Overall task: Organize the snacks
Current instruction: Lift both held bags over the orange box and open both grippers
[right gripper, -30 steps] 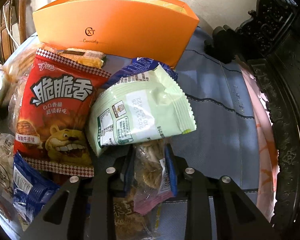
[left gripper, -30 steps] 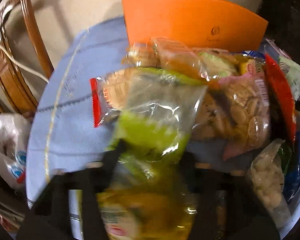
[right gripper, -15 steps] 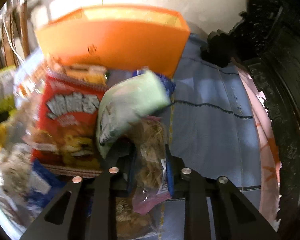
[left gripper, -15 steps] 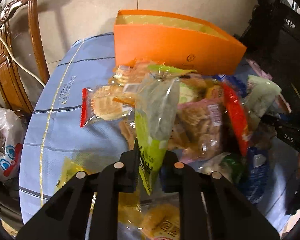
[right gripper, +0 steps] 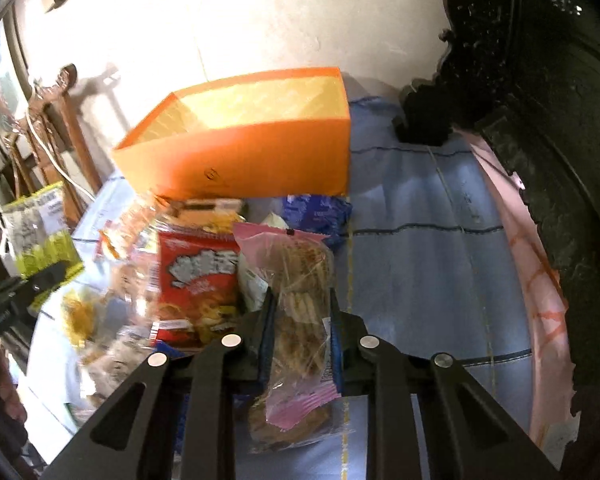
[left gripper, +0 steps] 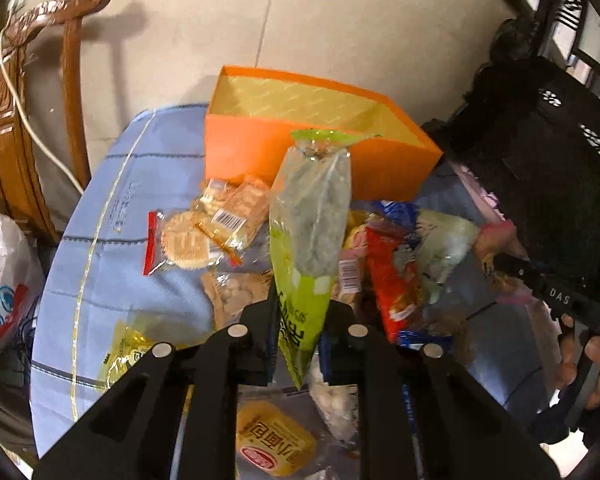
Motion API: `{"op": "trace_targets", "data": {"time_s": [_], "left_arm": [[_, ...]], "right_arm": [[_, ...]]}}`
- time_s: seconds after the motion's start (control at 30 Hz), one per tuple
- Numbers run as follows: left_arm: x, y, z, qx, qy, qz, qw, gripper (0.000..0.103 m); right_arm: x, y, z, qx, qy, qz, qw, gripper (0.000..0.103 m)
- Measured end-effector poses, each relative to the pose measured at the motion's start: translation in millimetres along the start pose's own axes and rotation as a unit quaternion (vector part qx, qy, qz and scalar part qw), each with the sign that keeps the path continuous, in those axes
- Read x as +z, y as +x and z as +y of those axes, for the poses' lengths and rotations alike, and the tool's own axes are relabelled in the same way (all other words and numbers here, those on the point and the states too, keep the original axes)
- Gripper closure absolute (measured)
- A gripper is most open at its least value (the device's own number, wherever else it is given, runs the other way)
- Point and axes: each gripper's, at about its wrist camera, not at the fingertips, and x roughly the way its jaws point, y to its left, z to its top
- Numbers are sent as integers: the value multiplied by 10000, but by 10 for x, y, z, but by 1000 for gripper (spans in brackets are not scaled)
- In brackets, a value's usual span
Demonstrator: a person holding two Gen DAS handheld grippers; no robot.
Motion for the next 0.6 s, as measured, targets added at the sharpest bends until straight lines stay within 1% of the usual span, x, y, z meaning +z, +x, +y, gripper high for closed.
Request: {"op": "trace_targets", "data": {"time_s": [0.13, 0.3, 0.4, 0.47, 0.5, 0.53, 0.6], "left_arm": [[194, -200, -165, -178, 118, -203, 9996, 89], [647, -353, -376, -343, 195, -424, 9983, 89], [1036, -375, -490, -331, 331, -591, 9972, 89], [1341, -348, -548, -258, 458, -720, 9960, 89], [1472, -322, -566, -226, 500, -755, 9956, 89], [1610, -291, -585, -185, 541, -787, 9953, 89], [1930, -194, -604, -64, 609, -858, 9944, 88]], "right_arm": [[241, -337, 112, 239, -154, -325, 9991, 81], [713, -611, 291, 382, -417, -714, 9958, 81], [1117, -664, 332, 399, -531, -928, 9935, 81], [1460, -657, 335, 387, -553, -1055, 9921, 81], [1571, -639, 334, 378, -552, -1086, 9918, 81], [1769, -598, 331, 365, -545, -1111, 9916, 81], [1993, -526, 336, 359, -591, -1098, 9915, 81]]}}
